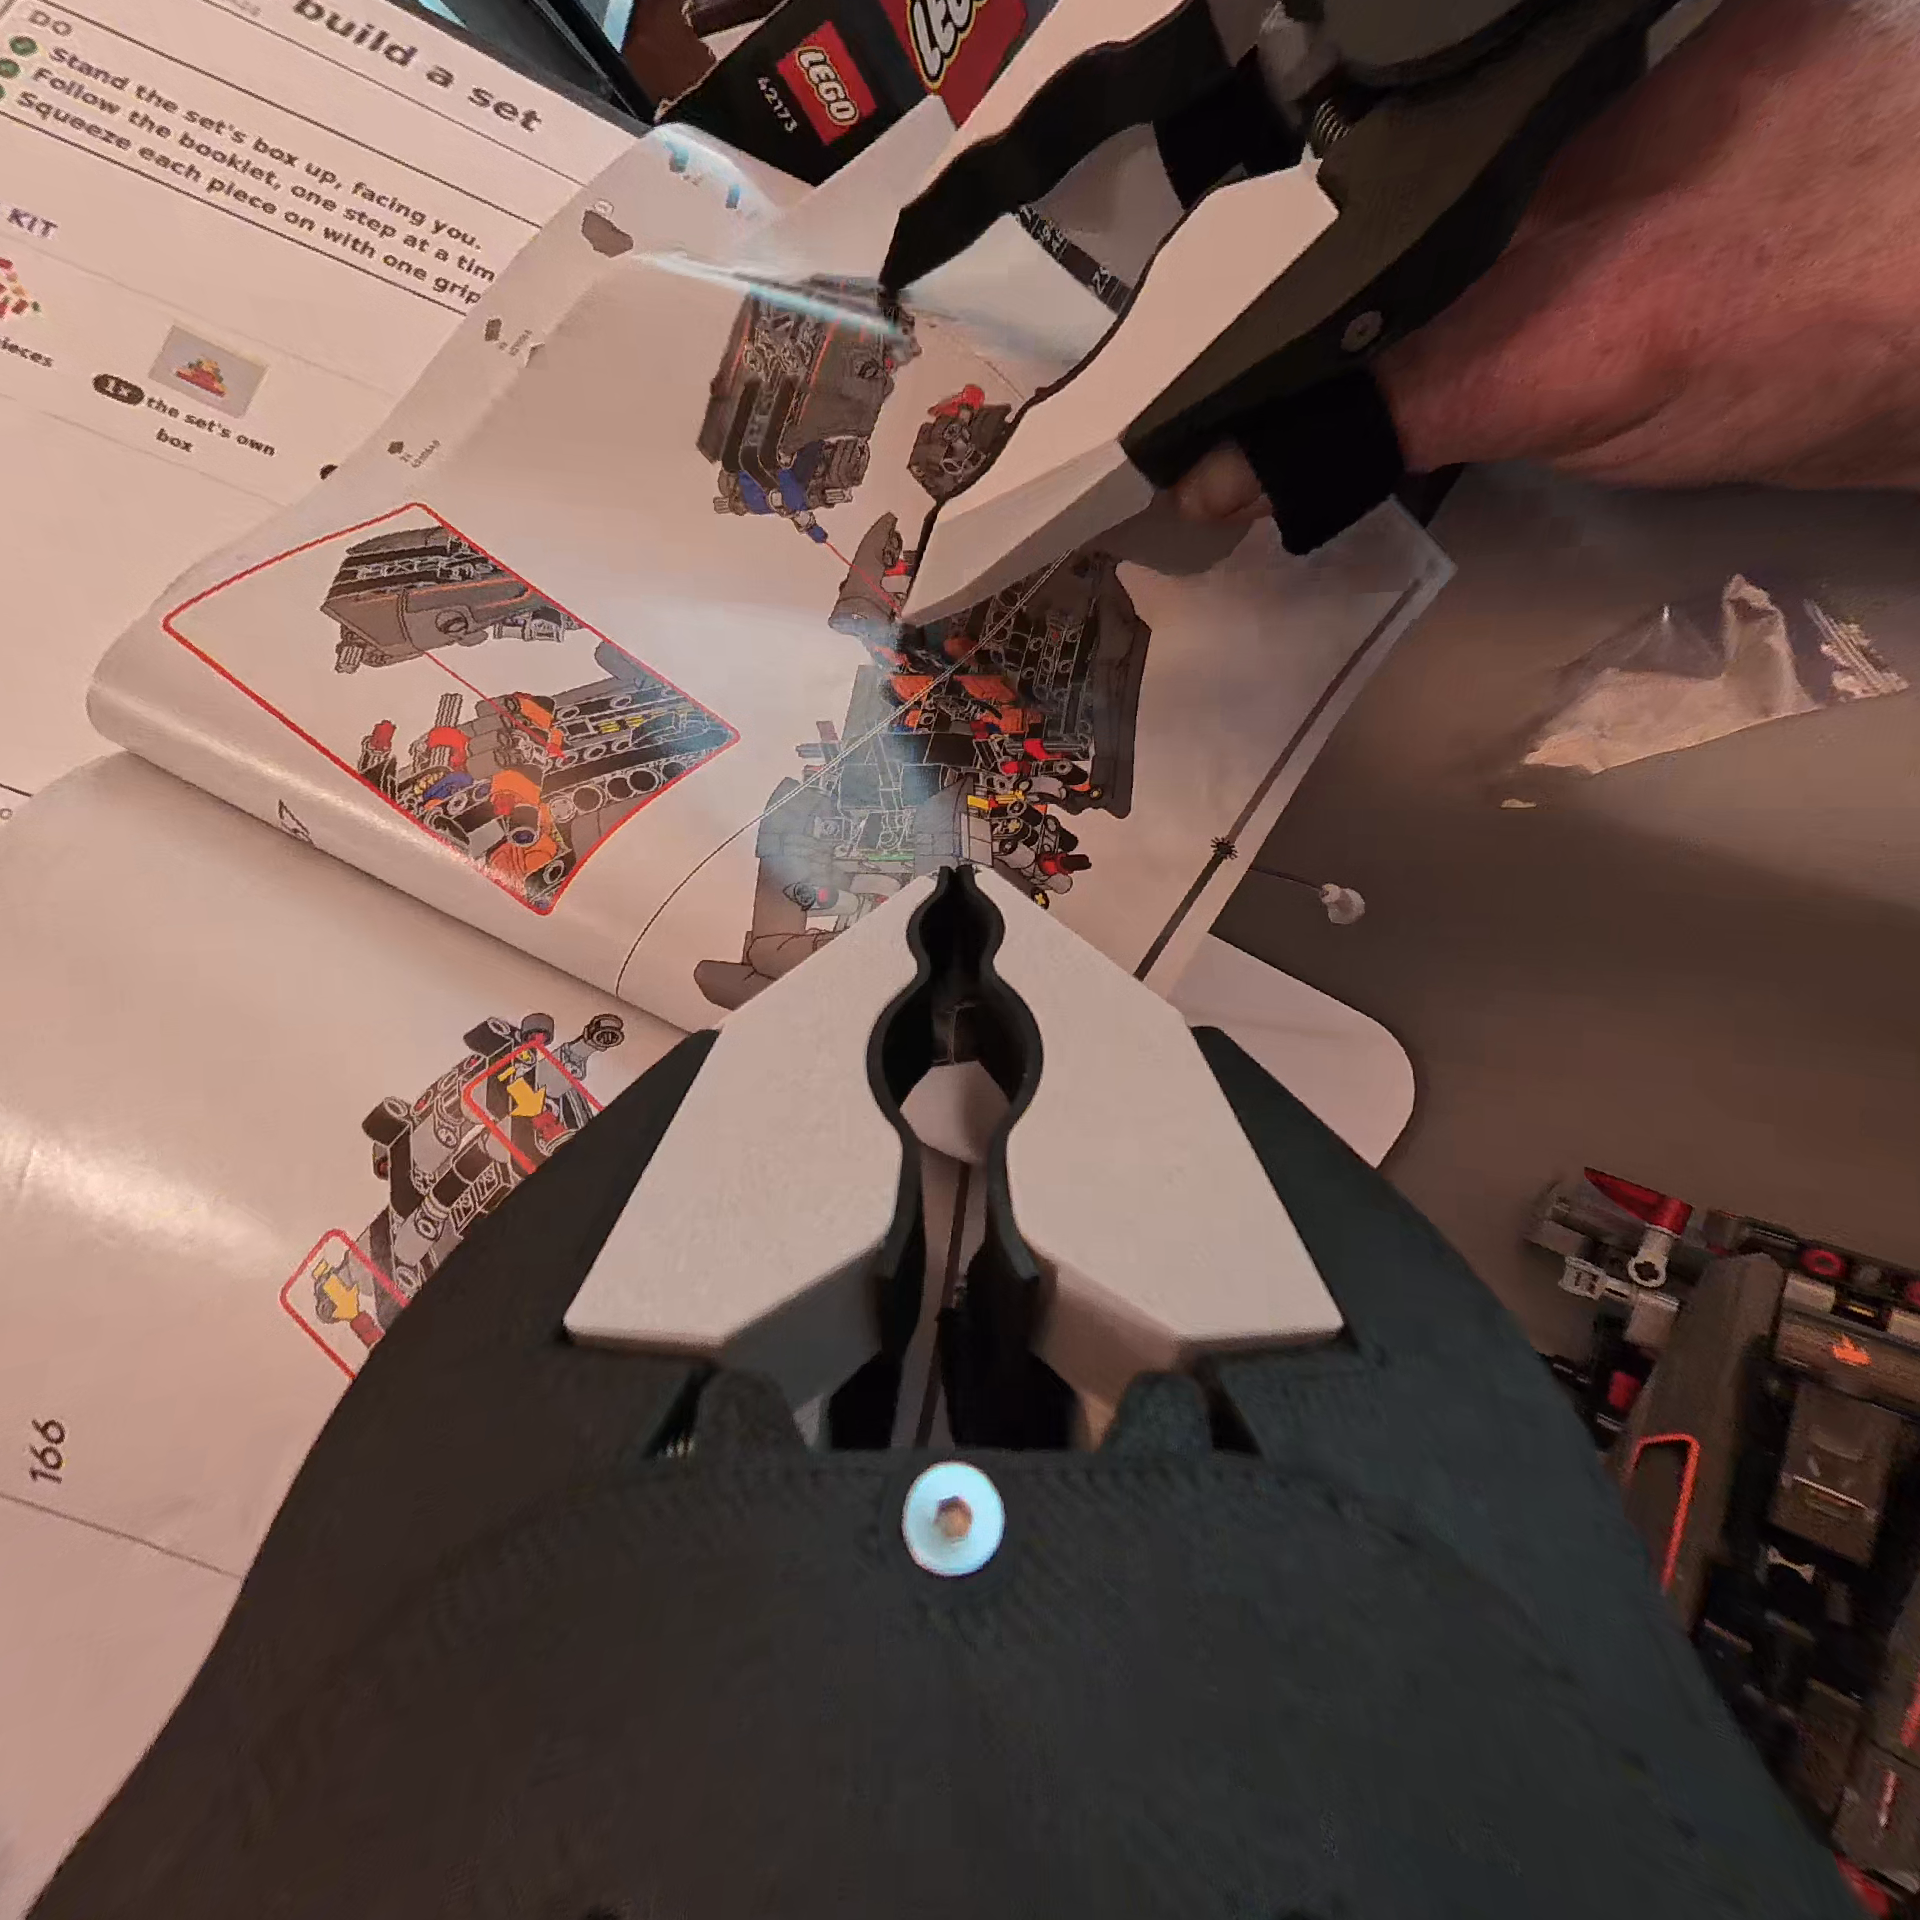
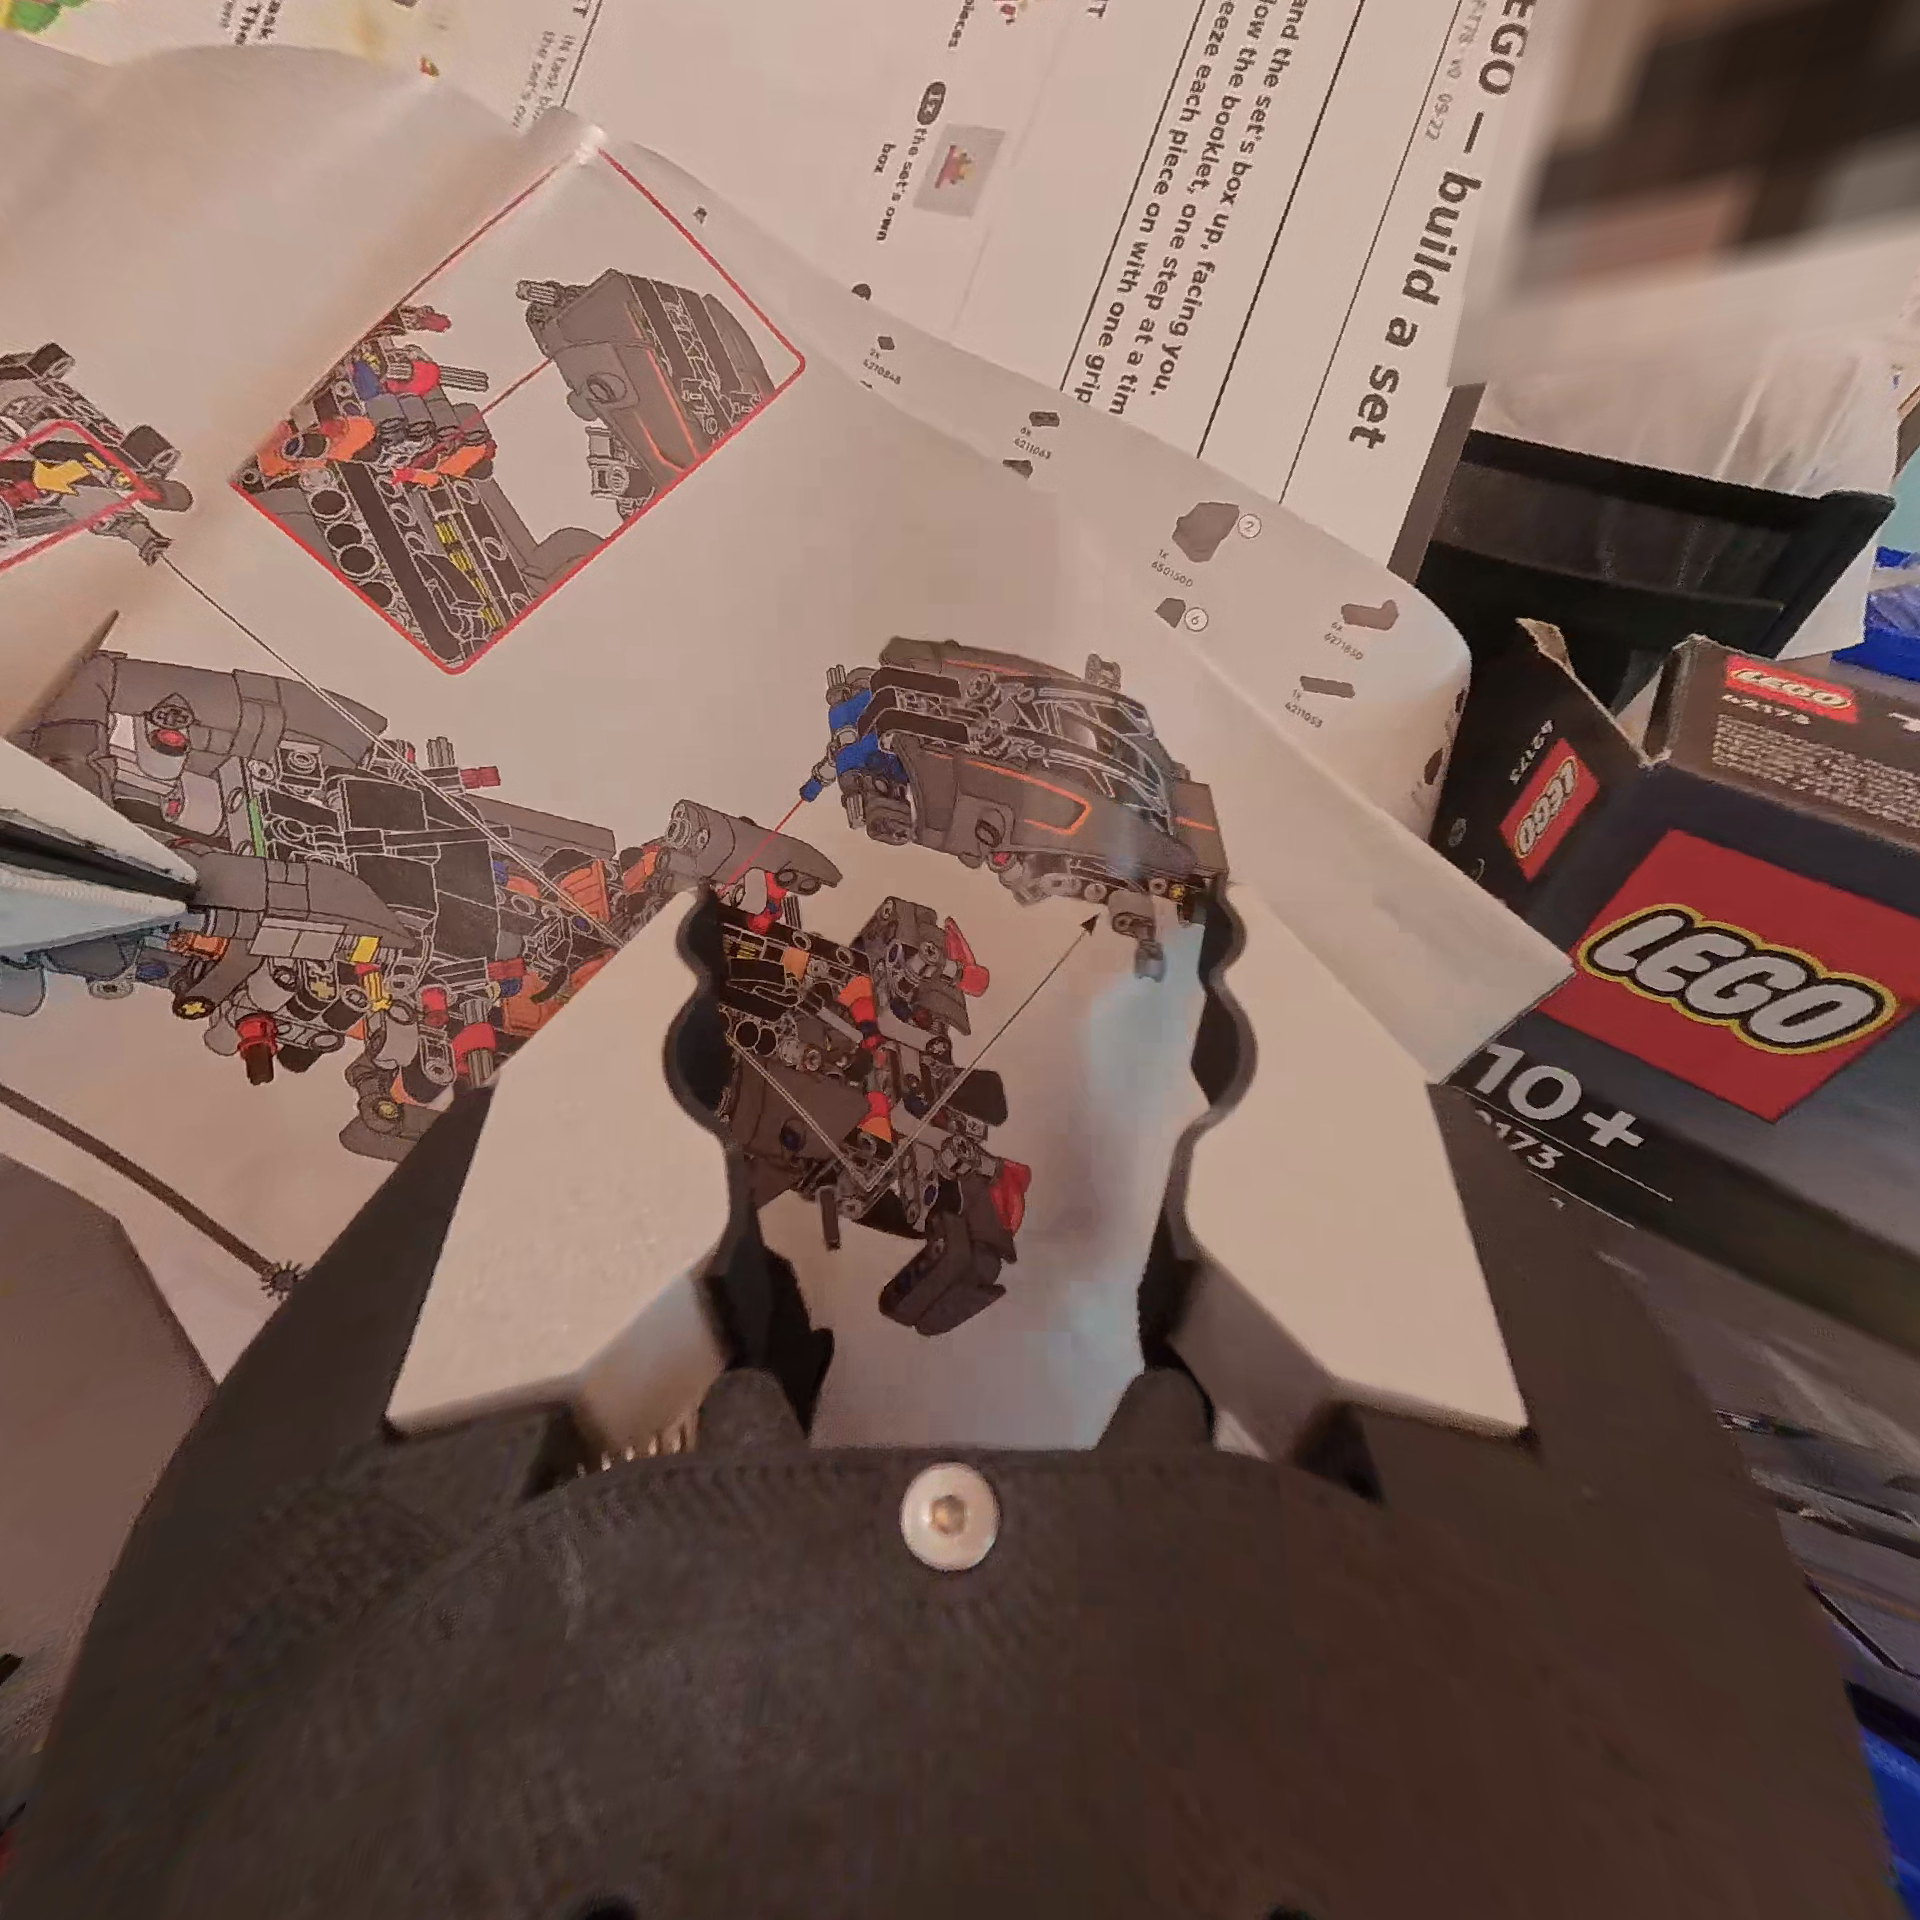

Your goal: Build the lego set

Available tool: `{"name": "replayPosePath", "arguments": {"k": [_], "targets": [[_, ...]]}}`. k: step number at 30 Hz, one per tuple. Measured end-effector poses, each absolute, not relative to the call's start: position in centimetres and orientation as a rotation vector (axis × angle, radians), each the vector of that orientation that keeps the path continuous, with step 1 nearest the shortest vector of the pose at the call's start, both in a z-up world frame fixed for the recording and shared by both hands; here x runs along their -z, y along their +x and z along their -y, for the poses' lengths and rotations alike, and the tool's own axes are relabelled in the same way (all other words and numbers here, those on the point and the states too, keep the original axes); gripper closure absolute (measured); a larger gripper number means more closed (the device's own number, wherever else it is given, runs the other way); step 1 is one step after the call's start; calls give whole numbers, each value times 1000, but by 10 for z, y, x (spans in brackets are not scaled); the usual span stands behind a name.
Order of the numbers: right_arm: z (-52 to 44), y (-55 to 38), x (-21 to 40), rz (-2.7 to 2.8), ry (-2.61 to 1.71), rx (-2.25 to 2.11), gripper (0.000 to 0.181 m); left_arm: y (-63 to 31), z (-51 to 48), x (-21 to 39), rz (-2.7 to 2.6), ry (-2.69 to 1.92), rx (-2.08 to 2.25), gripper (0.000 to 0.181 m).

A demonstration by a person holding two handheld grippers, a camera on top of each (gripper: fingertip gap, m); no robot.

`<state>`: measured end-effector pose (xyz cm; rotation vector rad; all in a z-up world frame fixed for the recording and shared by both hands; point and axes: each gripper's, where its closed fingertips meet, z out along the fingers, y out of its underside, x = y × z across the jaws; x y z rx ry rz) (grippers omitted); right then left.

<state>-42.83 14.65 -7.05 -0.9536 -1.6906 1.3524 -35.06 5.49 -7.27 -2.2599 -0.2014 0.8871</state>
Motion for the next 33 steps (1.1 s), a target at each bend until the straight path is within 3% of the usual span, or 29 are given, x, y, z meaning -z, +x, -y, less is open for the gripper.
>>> {"name": "replayPosePath", "arguments": {"k": [7,12,19,33], "targets": [[-142,-421,70,1727,-873,-1231,118,-350,-55,74,196,-2259,-888,181],[-147,-419,69,1709,-894,-1211,104,-349,-55,74,188,-2271,-886,181],[-154,-420,51,1653,-891,-1341,101,-350,-55,76,180,-2290,-874,181],[-149,-435,60,1742,-857,-1255,129,-353,-55,77,185,-2282,-843,181]]}}
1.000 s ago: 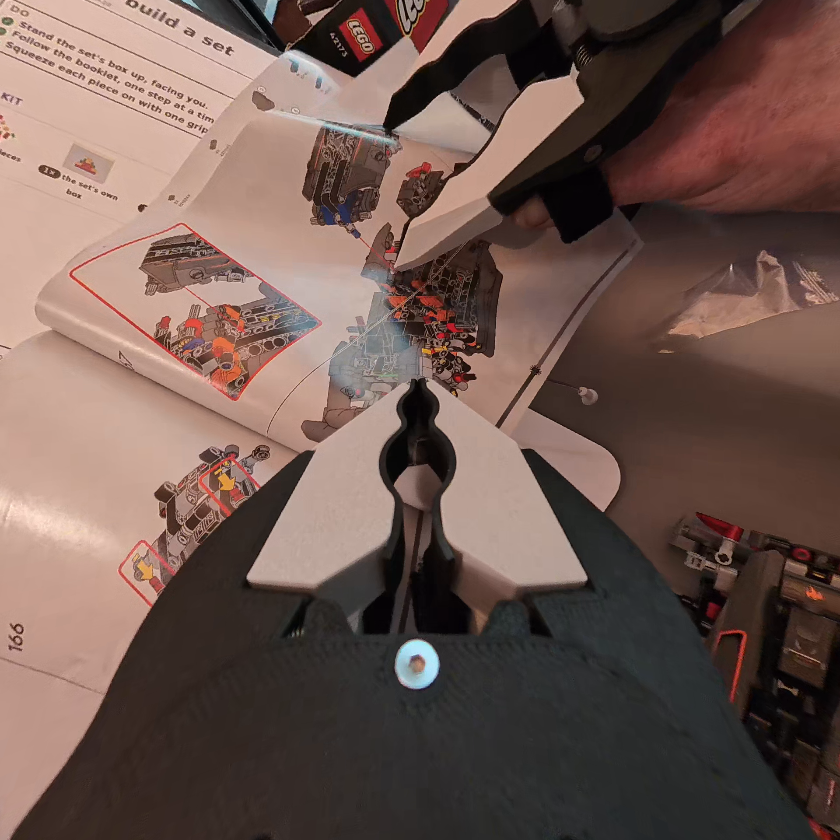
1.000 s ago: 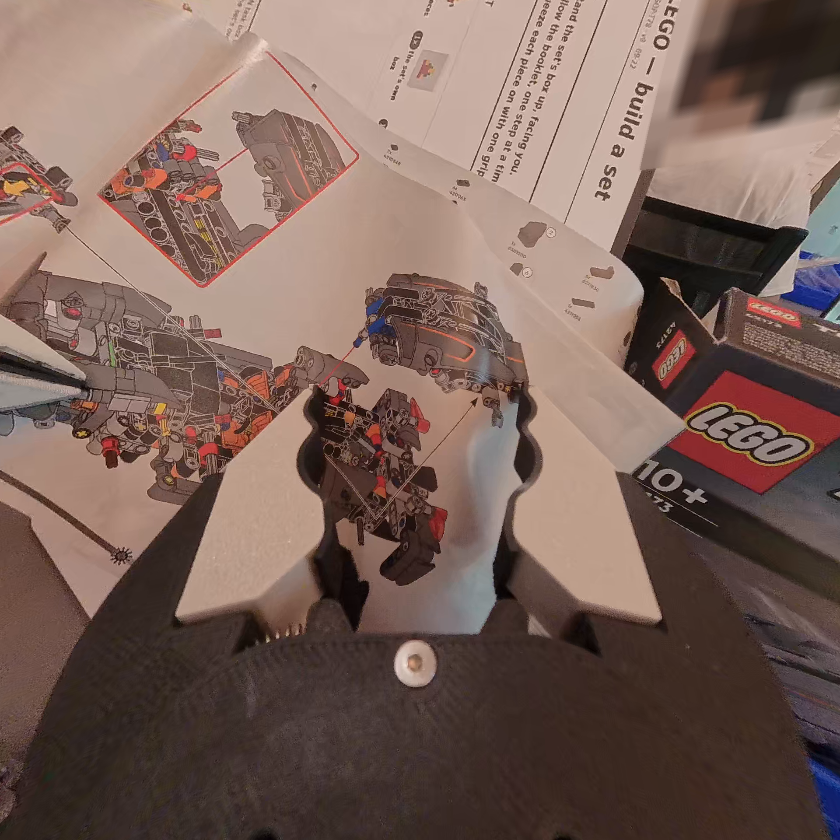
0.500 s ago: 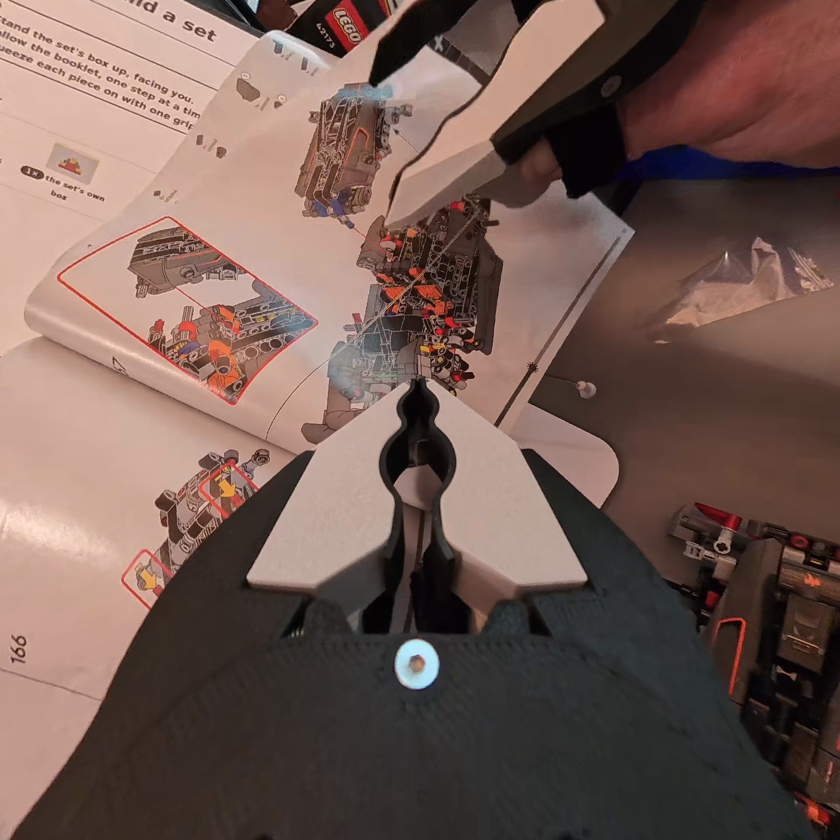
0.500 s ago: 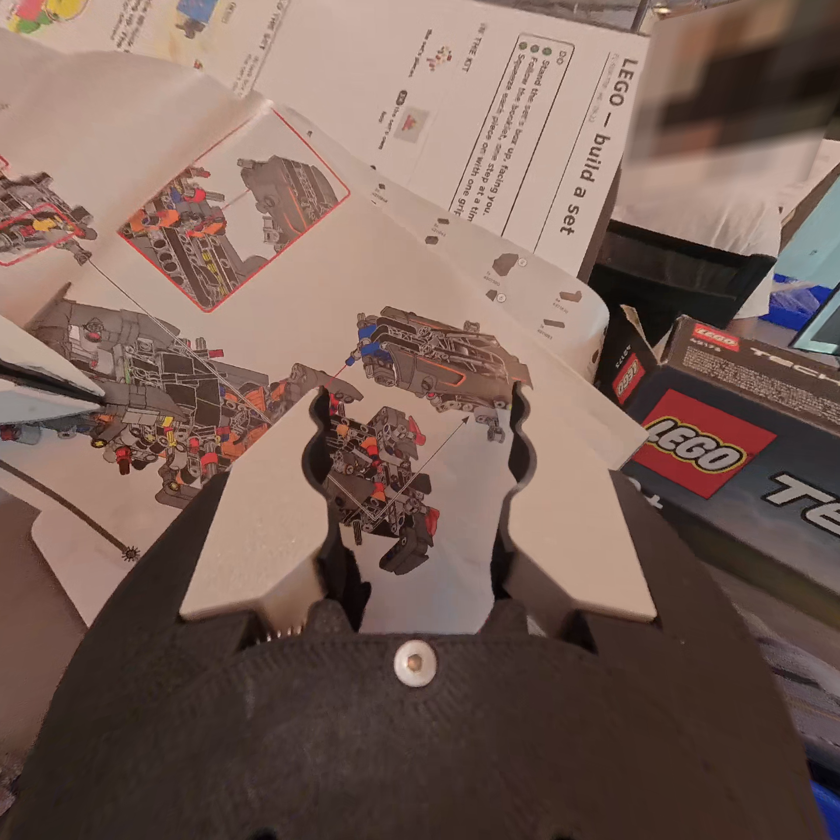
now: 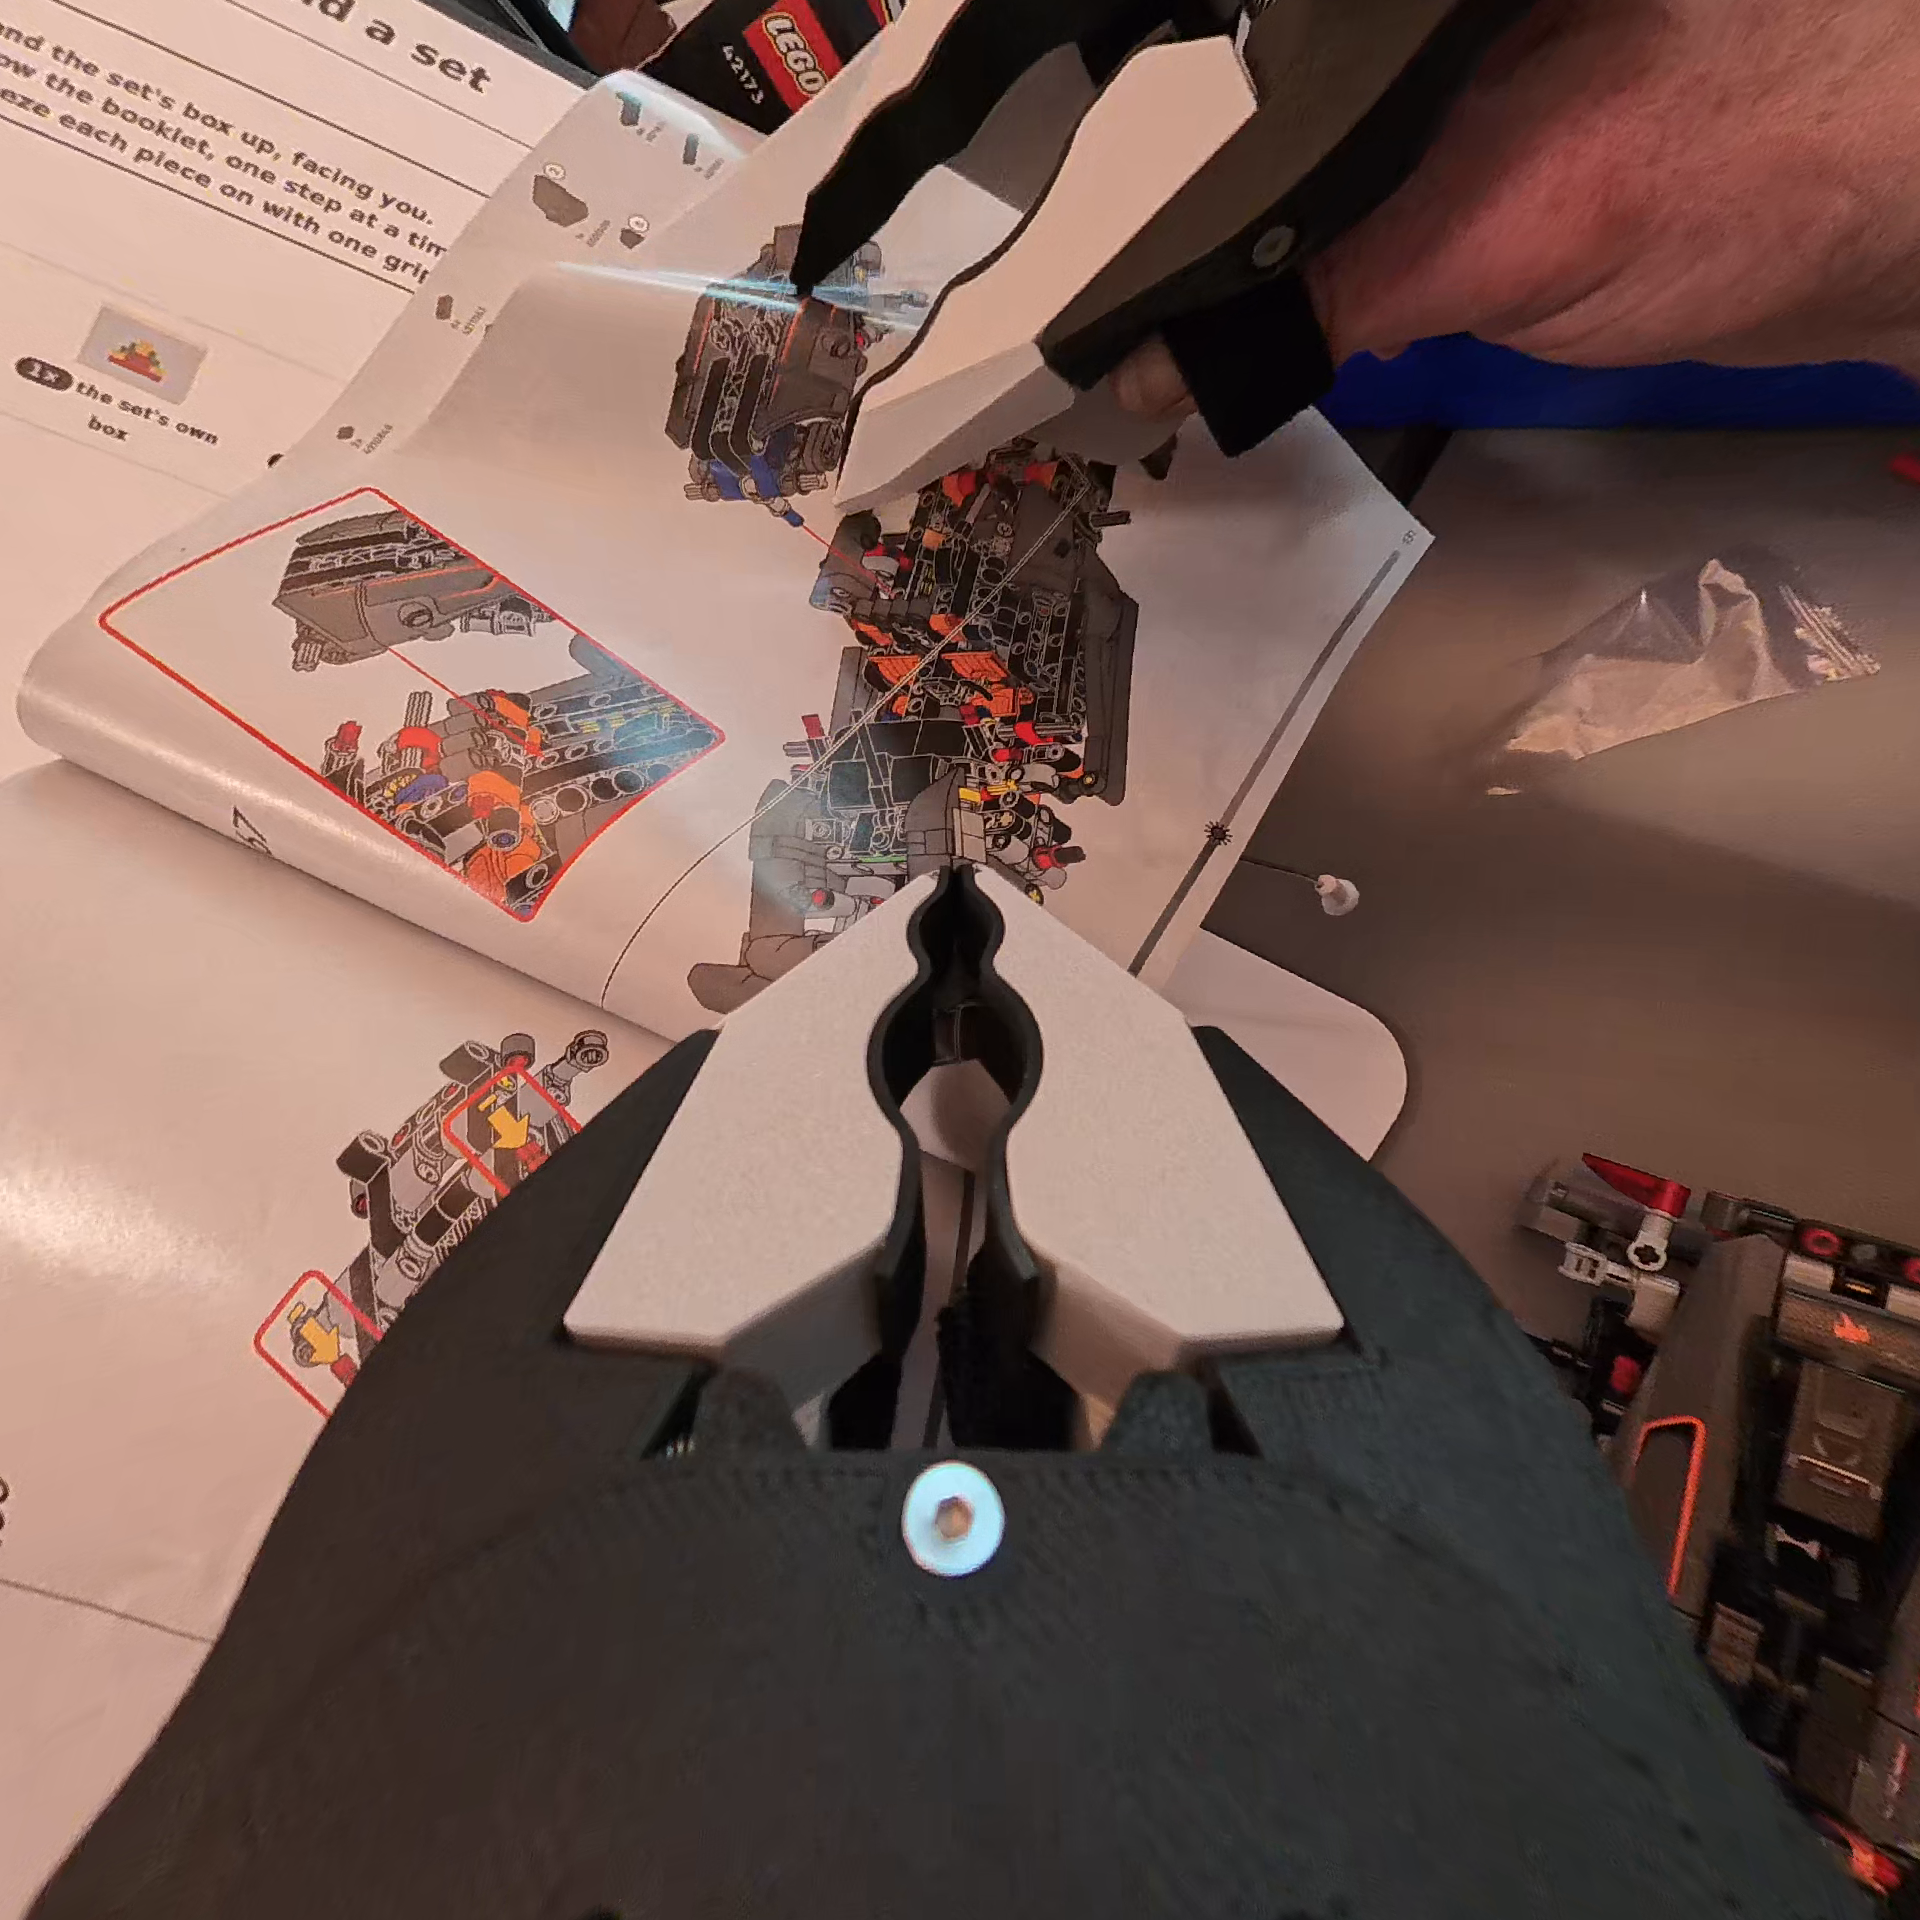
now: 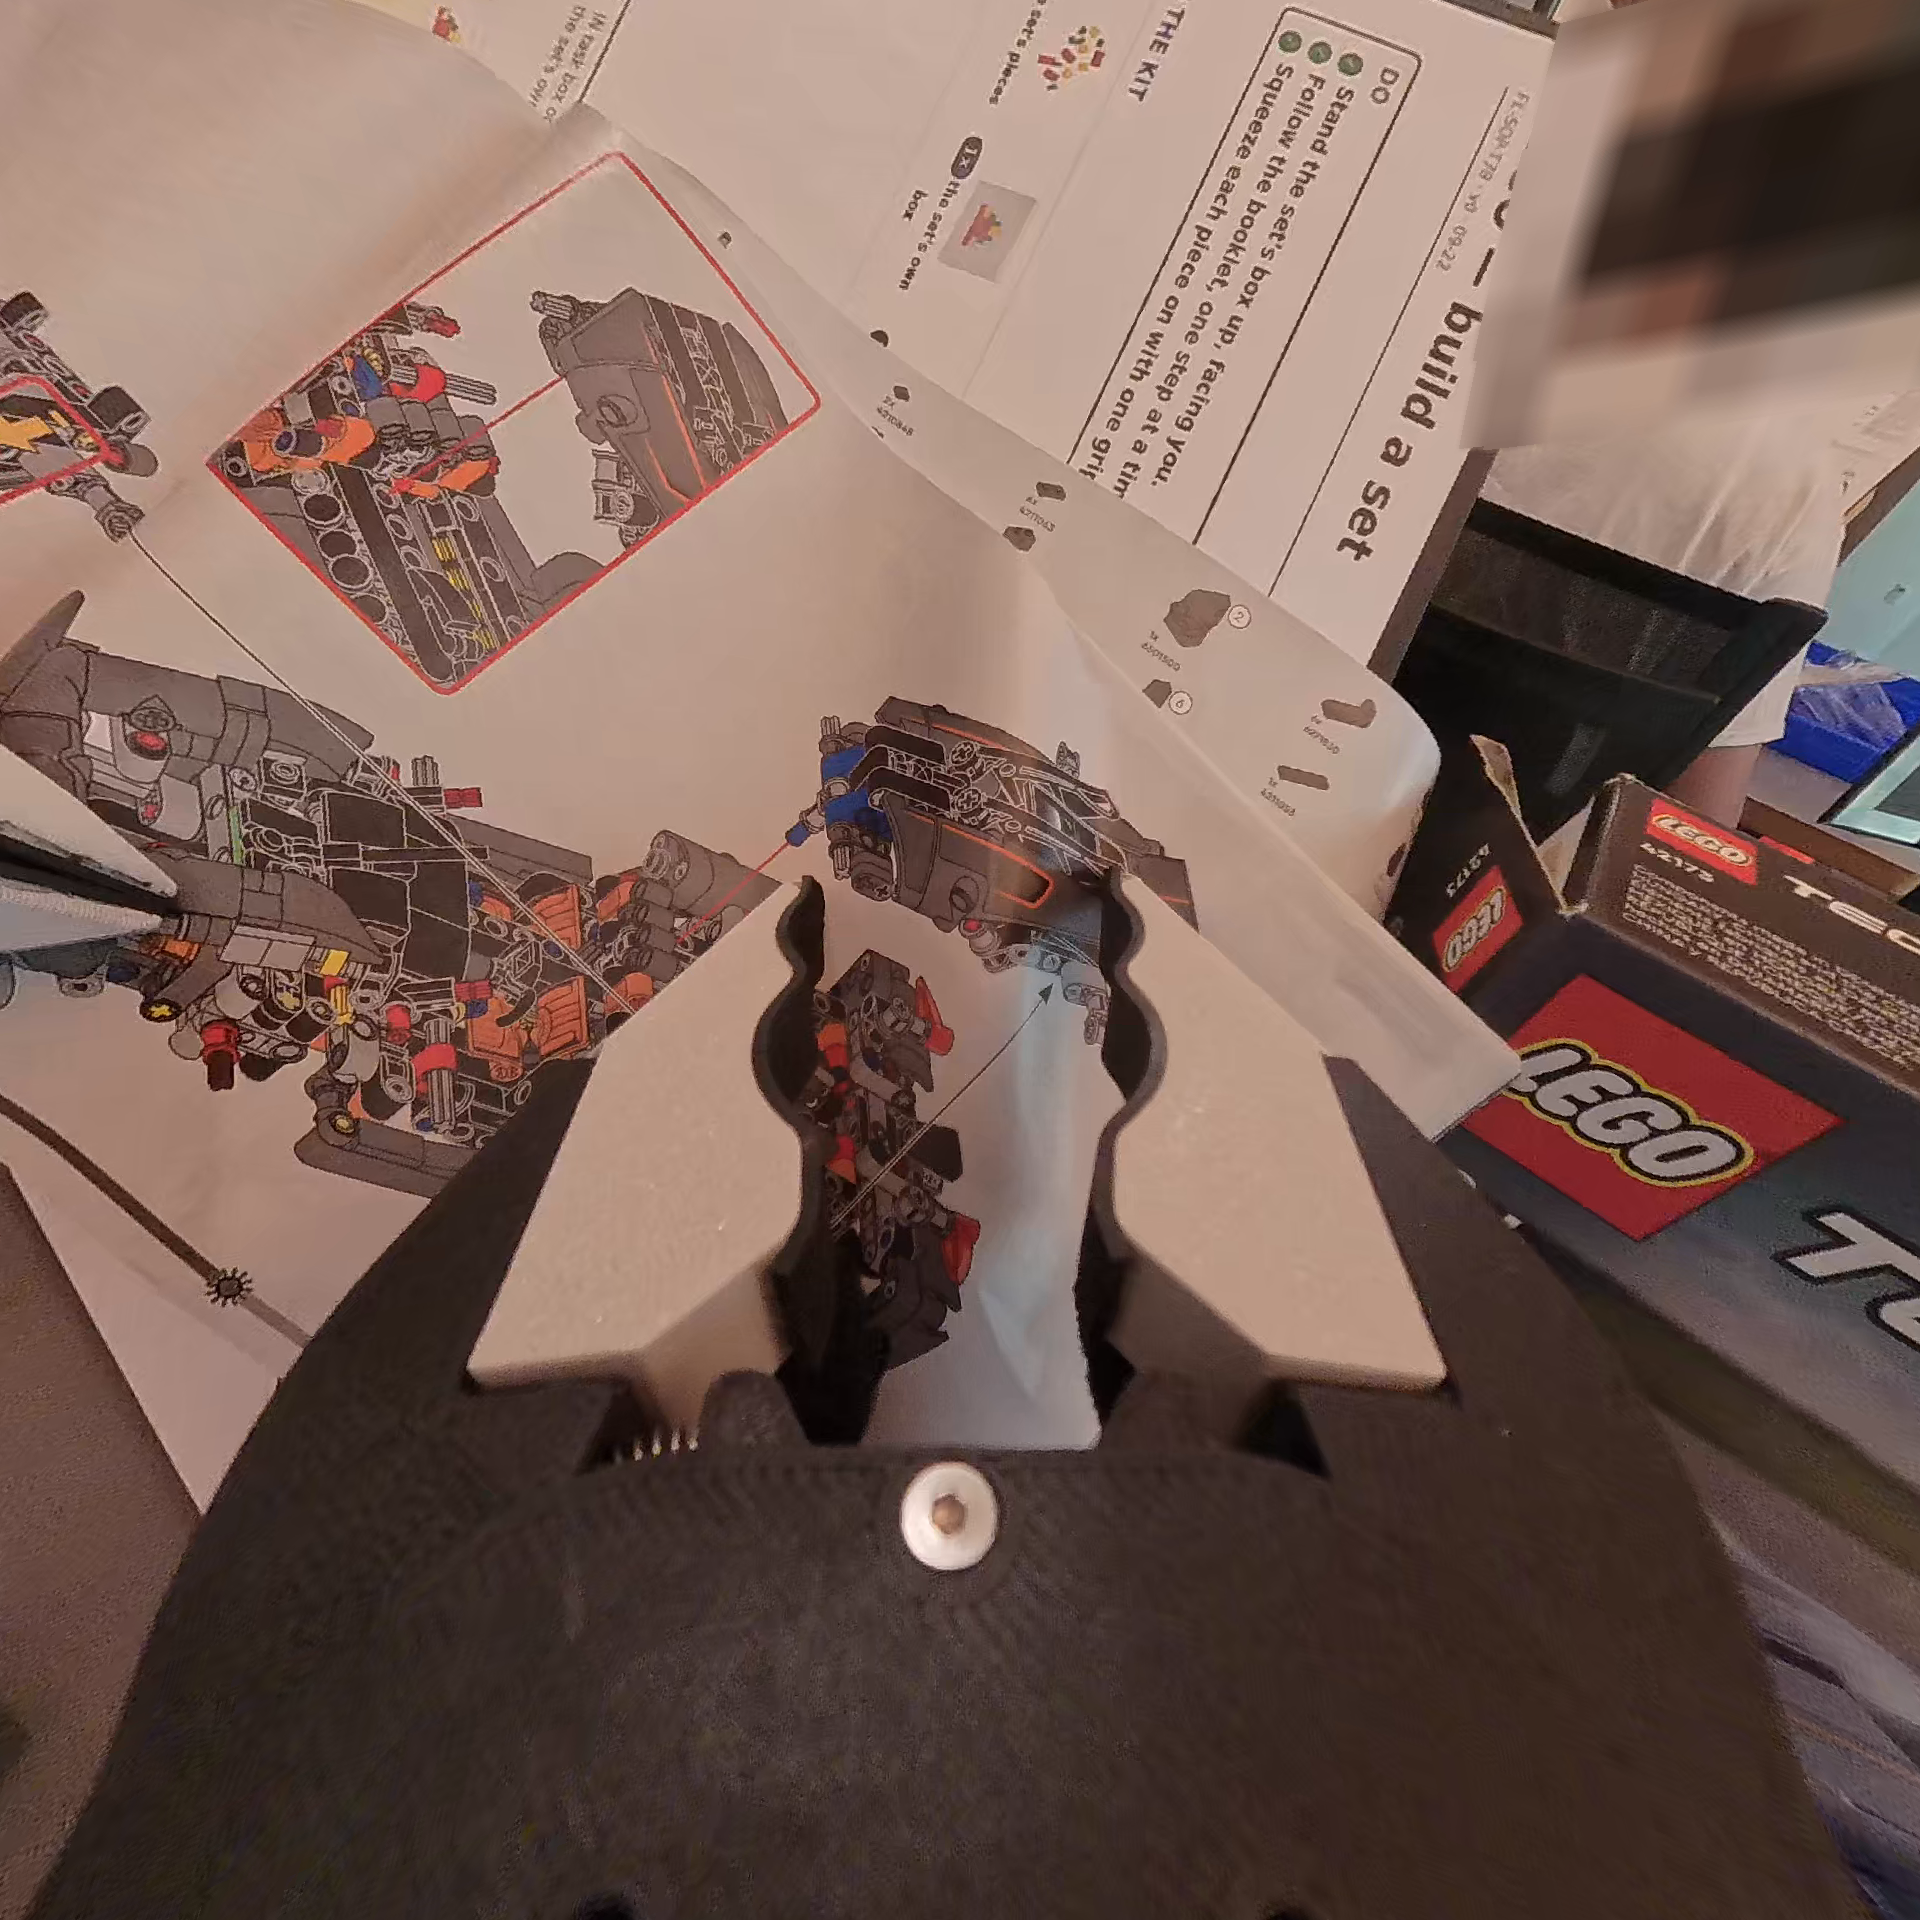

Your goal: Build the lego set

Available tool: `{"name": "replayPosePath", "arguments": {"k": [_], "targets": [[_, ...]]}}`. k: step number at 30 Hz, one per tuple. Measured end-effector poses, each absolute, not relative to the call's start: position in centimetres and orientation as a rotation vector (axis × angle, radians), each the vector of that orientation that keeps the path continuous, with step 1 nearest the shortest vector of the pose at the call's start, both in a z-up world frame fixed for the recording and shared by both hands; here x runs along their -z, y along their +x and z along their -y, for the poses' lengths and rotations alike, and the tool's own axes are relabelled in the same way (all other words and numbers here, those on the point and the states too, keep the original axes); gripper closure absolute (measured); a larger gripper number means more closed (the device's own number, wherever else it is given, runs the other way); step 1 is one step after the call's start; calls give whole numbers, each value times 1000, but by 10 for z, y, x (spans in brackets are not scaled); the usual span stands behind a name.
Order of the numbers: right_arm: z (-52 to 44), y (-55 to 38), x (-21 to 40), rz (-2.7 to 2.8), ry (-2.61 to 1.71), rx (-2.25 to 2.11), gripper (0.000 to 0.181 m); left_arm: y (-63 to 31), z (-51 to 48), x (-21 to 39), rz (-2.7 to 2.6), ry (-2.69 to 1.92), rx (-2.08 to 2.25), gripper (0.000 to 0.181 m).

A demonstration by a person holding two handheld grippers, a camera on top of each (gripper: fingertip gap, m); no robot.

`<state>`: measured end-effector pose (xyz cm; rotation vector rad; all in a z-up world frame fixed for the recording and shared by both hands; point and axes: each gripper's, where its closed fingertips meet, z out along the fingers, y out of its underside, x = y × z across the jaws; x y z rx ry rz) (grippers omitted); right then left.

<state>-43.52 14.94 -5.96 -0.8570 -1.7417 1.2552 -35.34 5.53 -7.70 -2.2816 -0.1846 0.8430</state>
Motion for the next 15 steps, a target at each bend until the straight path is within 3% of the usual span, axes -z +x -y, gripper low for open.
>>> {"name": "replayPosePath", "arguments": {"k": [5,11,14,15], "targets": [[-145,-433,60,1762,-827,-1225,145,-353,-55,77,184,-2282,-844,181],[-131,-418,54,1829,-766,-1255,181,-352,-56,76,180,-2273,-848,181],[-118,-398,38,1896,-795,-1418,181,-346,-56,69,163,-2229,-876,179],[-112,-389,28,1910,-789,-1486,181,-343,-54,64,161,-2208,-889,170]]}}
